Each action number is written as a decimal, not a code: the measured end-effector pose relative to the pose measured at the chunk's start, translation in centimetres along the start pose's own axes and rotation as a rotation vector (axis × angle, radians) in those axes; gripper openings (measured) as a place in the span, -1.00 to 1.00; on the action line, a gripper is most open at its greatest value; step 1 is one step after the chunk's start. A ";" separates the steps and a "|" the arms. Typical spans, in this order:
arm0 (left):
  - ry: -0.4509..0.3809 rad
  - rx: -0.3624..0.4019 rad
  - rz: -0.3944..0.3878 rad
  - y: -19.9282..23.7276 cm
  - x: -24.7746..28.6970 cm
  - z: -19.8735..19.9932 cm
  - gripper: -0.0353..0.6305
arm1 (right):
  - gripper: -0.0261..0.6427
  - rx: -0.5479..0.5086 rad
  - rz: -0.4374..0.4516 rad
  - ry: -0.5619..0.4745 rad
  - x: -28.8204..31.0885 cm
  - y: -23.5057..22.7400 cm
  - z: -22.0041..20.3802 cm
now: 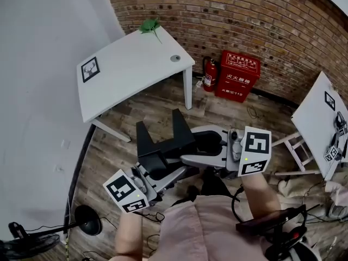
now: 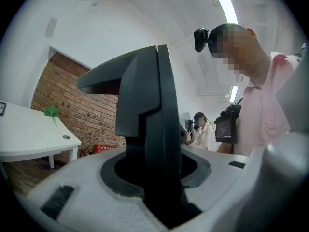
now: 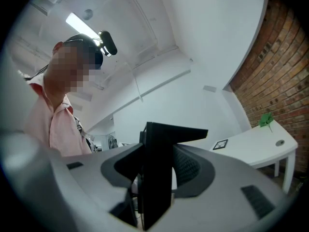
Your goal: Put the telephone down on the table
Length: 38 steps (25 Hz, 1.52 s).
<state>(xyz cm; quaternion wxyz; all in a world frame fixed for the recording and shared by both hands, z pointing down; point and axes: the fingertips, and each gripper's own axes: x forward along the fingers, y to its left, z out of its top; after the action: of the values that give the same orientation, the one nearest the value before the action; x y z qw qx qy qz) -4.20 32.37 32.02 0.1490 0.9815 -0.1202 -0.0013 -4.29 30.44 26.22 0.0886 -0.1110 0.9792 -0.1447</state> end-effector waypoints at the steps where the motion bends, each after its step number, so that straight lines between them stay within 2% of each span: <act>1: 0.004 -0.007 -0.002 0.6 0.4 0.0 -0.38 | -0.36 0.006 -0.003 -0.002 -0.1 -0.7 0.0; 9: 0.032 -0.057 0.003 7.1 5.0 0.0 -0.38 | -0.36 0.061 -0.014 -0.007 -1.5 -9.0 0.7; 14: 0.043 -0.082 0.028 12.7 8.8 2.0 -0.38 | -0.36 0.094 0.003 -0.009 -2.0 -15.7 3.0; 22: 0.034 -0.076 0.085 19.0 13.5 4.6 -0.38 | -0.36 0.100 0.059 -0.006 -2.9 -23.2 6.2; 29: 0.019 -0.046 0.119 22.4 16.1 7.0 -0.38 | -0.36 0.073 0.103 -0.011 -3.2 -27.1 8.9; 38: 0.009 -0.053 0.147 26.5 16.4 7.6 -0.38 | -0.36 0.081 0.126 0.010 -1.6 -30.9 9.2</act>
<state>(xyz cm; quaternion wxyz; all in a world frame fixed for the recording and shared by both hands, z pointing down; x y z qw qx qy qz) 5.23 1.74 33.04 0.1752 0.9657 -0.1911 0.0108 5.03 -0.46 27.15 0.0968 -0.0446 0.9781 -0.1788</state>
